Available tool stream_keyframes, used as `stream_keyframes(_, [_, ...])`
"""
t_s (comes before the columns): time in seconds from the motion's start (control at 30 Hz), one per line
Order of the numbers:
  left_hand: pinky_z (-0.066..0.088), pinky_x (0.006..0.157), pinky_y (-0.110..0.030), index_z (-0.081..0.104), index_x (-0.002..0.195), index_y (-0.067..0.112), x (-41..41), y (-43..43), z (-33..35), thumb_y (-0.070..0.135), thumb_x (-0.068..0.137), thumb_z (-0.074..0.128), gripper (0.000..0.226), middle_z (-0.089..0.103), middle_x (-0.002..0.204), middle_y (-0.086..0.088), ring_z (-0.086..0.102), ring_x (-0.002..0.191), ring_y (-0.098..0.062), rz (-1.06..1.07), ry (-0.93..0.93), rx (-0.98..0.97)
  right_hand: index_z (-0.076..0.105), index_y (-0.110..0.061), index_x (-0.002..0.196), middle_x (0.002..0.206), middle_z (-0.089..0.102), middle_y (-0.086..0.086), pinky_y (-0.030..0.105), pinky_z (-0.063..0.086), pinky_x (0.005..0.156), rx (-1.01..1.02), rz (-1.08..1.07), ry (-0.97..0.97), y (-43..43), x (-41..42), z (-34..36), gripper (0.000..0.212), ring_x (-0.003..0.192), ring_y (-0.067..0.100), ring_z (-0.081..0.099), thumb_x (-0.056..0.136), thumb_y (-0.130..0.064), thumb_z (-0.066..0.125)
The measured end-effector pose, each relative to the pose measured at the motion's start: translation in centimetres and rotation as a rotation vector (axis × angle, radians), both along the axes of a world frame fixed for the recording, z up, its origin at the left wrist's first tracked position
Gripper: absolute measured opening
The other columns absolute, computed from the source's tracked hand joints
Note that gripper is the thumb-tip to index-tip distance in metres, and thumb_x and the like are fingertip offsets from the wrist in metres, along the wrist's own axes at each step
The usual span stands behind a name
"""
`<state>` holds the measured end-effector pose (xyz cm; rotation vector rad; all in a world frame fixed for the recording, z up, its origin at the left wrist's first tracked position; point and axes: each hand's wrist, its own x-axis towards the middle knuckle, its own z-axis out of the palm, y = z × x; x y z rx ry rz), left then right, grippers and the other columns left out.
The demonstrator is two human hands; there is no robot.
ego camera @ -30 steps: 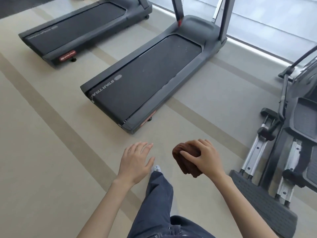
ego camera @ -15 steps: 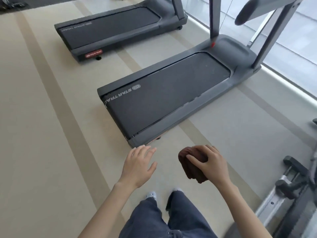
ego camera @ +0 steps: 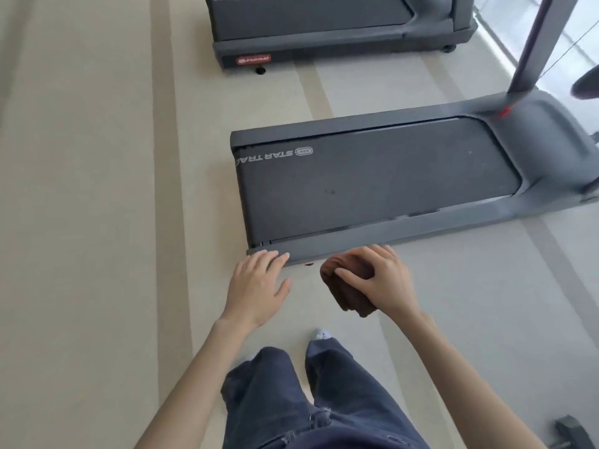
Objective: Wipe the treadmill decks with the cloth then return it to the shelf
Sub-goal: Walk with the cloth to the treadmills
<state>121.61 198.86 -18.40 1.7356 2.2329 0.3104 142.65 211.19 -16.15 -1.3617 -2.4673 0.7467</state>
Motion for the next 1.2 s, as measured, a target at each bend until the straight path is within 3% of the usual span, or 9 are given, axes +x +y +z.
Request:
stream_keyframes(0.37, [0.032,0.106,-0.038,0.047,0.134,0.018,-1.6,3.3,-1.6,0.037,0.093,0.043,0.045,0.051,0.136,-0.002,0.043,0.127,-0.021,0.225,-0.006,-0.113,0.059,-0.042,0.096,0.088,0.057,-0.019,0.024,0.034,0.066,-0.055,0.177,-0.029,10.9,-5.7,-2.9,0.028,0.089,0.005,0.043,0.075,-0.060,0.059])
stream_keyframes(0.8, [0.038,0.098,-0.042,0.054,0.128,0.012,-11.8,19.1,-6.8,0.032,0.089,0.054,0.043,0.058,0.126,-0.008,0.049,0.121,-0.029,0.139,-0.018,-0.066,0.060,-0.040,0.098,0.089,0.058,-0.016,0.026,0.036,0.067,-0.077,0.141,-0.125,23.1,-14.0,-7.7,0.029,0.090,0.008,0.045,0.077,-0.059,0.060])
stream_keyframes(1.0, [0.033,0.102,-0.039,0.051,0.132,0.013,-12.8,25.6,-13.6,0.034,0.091,0.050,0.046,0.054,0.131,-0.008,0.044,0.126,-0.027,0.076,-0.041,-0.210,0.060,-0.038,0.100,0.091,0.059,-0.015,0.026,0.037,0.067,-0.197,0.075,-0.162,28.0,-15.2,-15.2,0.031,0.094,0.010,0.047,0.078,-0.059,0.060])
stream_keyframes(1.2, [0.034,0.103,-0.040,0.049,0.133,0.016,-12.3,30.1,-24.9,0.037,0.091,0.048,0.047,0.051,0.135,-0.007,0.042,0.128,-0.026,0.083,-0.033,-0.227,0.057,-0.041,0.103,0.091,0.058,-0.018,0.026,0.036,0.066,-0.174,0.073,-0.177,33.4,-14.7,-27.0,0.035,0.091,0.009,0.047,0.076,-0.064,0.057])
